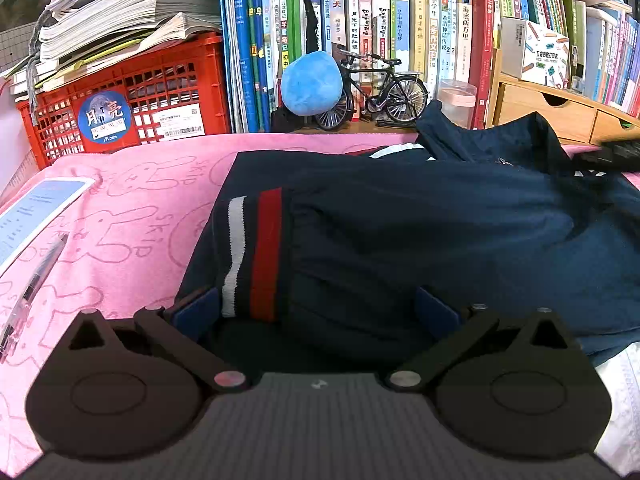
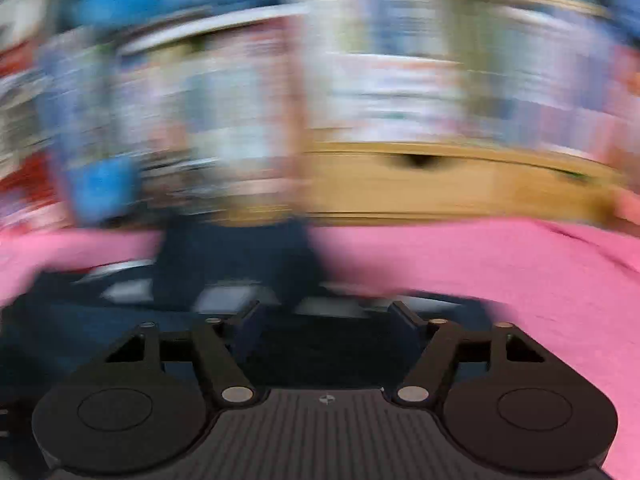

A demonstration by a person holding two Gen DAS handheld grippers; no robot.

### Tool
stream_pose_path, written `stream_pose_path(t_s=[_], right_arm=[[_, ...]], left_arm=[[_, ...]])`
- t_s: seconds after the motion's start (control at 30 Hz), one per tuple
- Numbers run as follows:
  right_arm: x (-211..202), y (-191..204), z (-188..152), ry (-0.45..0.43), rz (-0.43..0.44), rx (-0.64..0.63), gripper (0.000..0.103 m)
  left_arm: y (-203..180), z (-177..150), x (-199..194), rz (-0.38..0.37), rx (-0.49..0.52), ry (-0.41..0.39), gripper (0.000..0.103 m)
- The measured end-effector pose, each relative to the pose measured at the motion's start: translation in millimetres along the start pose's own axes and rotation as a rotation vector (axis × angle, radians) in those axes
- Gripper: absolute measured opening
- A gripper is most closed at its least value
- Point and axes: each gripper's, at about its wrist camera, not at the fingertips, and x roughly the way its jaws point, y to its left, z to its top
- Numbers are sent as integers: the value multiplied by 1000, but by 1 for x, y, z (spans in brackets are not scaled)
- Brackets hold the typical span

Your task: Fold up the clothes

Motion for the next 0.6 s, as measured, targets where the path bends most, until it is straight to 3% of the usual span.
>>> stream_pose_path(t_s=[0.1,0.13,0.17,0.23,0.47,0.53,0.6], right_arm=[[42,40,16,39,61,-71,52],[58,47,20,65,79,-61,40],[75,54,24,92,97,-52,19],[85,42,30,79,81,19,10],[115,-7,52,10,8,287,9],[103,-19,47,-13,121,351,11],[91,-4,42,14,204,227,11]], left_arm=[[0,0,0,0,-1,-1,103],[0,0,0,0,-2,-1,103],[1,0,0,0,-2,-1,103],[1,1,1,1,-5,0,103],[1,1,1,4,-6,-1,103],[1,1,1,4,-6,-1,103],[1,1,1,5,-5,-1,103]])
